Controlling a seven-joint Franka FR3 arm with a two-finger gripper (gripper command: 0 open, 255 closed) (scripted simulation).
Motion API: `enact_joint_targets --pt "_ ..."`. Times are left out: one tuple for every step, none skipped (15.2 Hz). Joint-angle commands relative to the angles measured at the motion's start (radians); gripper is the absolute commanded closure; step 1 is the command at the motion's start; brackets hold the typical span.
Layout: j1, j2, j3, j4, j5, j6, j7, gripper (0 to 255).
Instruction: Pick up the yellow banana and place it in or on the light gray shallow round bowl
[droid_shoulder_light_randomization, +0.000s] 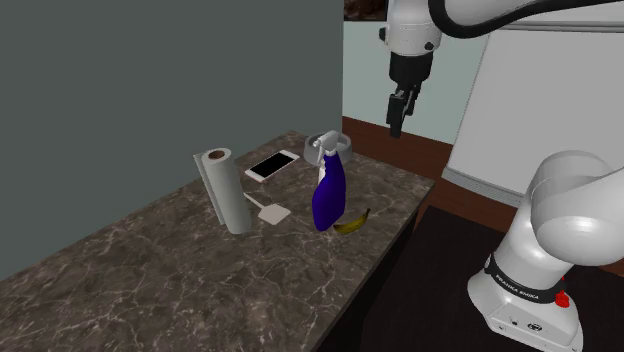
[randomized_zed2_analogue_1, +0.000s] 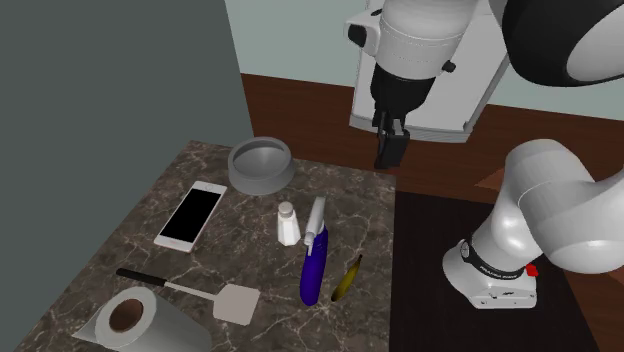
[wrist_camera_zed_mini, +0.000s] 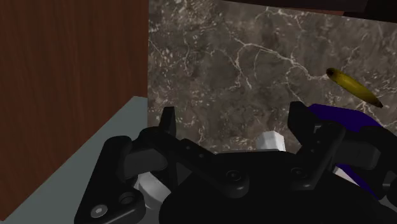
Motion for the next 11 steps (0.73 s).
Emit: enact_joint_targets --pt "0.0 0.0 0.0 0.0 0.0 0.0 0.0 0" --pt "0.018 0.034 0.011 0.006 -0.002 0.012 -0.022 0" --pt "0.035 0.068 0.022 0.013 -0.004 0.024 -0.043 0" --pt "0.052 0.101 0.033 0.019 -0.007 0.035 -0.064 0" --pt "0.069 0.134 0.044 0.025 -0.01 0.046 -0.085 0" --pt "0.085 0.166 0.056 0.031 -0.013 0.056 -0.105 0" --pt "0.101 0.197 0.068 0.036 -0.016 0.066 -0.126 0" --pt "0.117 0.227 0.081 0.041 -0.019 0.076 -0.146 0" --pt "0.133 0.257 0.093 0.046 -0.023 0.085 -0.166 0" --pt "0.148 0.286 0.106 0.05 -0.027 0.094 -0.185 0" --pt "0.163 0.315 0.119 0.054 -0.032 0.102 -0.205 0"
